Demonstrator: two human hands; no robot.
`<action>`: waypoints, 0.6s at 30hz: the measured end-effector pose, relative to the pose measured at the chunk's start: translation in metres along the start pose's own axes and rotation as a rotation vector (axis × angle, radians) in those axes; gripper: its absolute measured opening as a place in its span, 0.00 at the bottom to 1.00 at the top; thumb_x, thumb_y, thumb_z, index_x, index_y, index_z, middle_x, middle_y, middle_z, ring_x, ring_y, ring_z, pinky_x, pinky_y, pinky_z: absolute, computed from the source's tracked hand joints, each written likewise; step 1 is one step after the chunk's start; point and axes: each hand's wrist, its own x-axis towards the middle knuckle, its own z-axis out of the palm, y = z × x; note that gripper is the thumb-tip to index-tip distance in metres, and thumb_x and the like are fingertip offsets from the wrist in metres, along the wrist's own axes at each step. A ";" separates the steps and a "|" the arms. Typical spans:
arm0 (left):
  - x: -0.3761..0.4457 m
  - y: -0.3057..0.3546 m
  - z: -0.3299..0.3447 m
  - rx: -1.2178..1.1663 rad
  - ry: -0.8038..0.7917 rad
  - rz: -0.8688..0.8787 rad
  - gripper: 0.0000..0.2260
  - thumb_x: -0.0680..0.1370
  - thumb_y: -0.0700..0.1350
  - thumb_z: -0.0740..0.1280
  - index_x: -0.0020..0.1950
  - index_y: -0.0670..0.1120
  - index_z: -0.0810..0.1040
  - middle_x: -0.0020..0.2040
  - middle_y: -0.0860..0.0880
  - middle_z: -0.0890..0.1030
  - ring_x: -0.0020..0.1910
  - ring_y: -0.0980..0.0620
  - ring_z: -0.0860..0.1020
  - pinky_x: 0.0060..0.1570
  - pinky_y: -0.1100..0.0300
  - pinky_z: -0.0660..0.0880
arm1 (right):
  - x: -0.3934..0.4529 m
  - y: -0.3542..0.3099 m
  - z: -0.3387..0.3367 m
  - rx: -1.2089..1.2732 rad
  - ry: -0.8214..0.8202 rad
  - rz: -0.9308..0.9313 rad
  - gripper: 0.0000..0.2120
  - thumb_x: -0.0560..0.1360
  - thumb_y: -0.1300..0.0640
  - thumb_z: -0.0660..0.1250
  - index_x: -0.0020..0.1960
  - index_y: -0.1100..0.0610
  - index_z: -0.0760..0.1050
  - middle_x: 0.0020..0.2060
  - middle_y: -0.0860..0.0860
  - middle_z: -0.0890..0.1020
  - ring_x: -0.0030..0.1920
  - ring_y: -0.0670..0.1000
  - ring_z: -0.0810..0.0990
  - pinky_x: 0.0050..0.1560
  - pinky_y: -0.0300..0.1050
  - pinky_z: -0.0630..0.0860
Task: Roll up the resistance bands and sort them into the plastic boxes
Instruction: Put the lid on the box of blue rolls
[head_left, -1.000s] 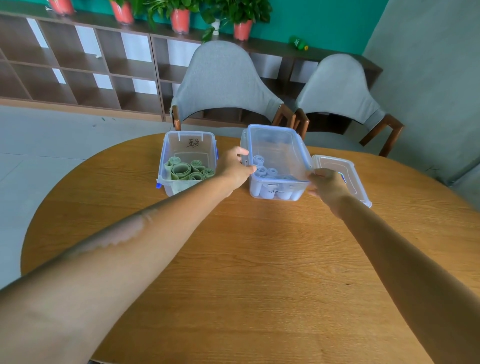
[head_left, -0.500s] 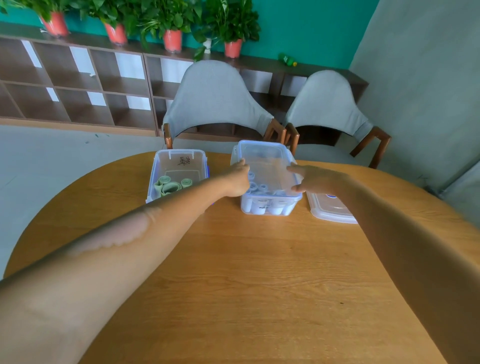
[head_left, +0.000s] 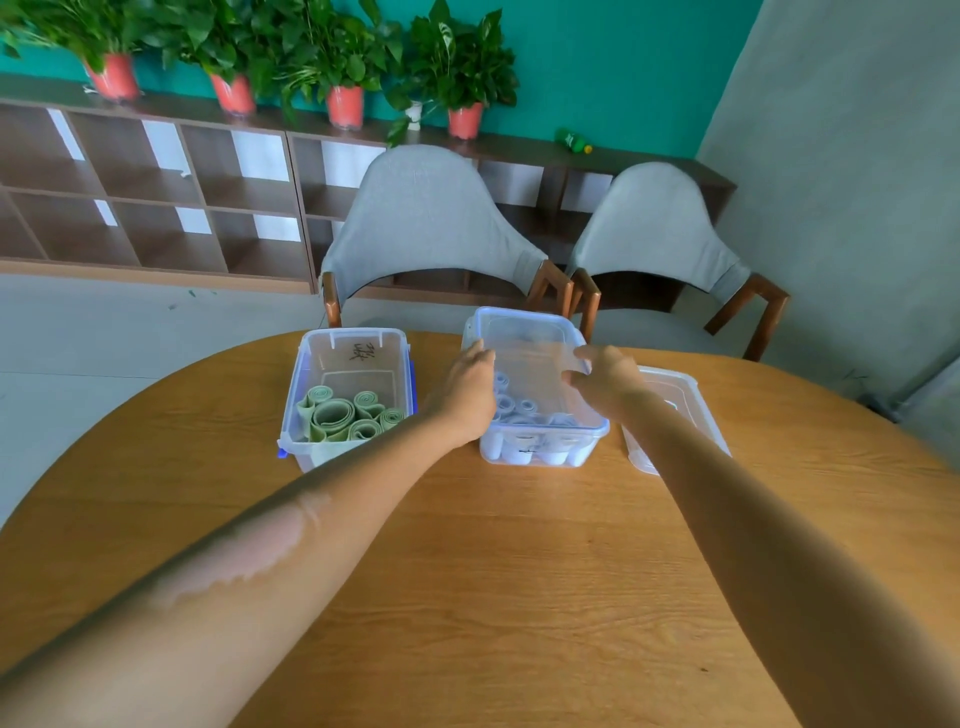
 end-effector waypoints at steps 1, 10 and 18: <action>0.000 0.001 0.001 -0.028 -0.042 -0.027 0.29 0.79 0.27 0.57 0.80 0.39 0.58 0.82 0.43 0.53 0.81 0.45 0.54 0.76 0.52 0.60 | 0.002 0.001 0.001 0.013 -0.015 0.007 0.24 0.81 0.51 0.66 0.76 0.52 0.67 0.68 0.57 0.74 0.64 0.59 0.76 0.65 0.56 0.76; 0.020 0.008 -0.005 0.313 -0.035 -0.045 0.30 0.82 0.46 0.60 0.80 0.37 0.54 0.82 0.39 0.52 0.81 0.42 0.49 0.79 0.49 0.52 | 0.014 0.006 0.015 0.040 -0.103 -0.044 0.24 0.84 0.57 0.58 0.80 0.51 0.59 0.79 0.53 0.60 0.76 0.59 0.62 0.75 0.57 0.64; 0.031 -0.001 -0.008 0.497 -0.022 0.008 0.21 0.78 0.41 0.63 0.70 0.37 0.69 0.69 0.41 0.73 0.70 0.44 0.68 0.70 0.53 0.65 | 0.005 0.013 0.019 -0.054 -0.016 -0.184 0.20 0.85 0.58 0.53 0.77 0.54 0.63 0.77 0.54 0.62 0.77 0.56 0.61 0.76 0.54 0.63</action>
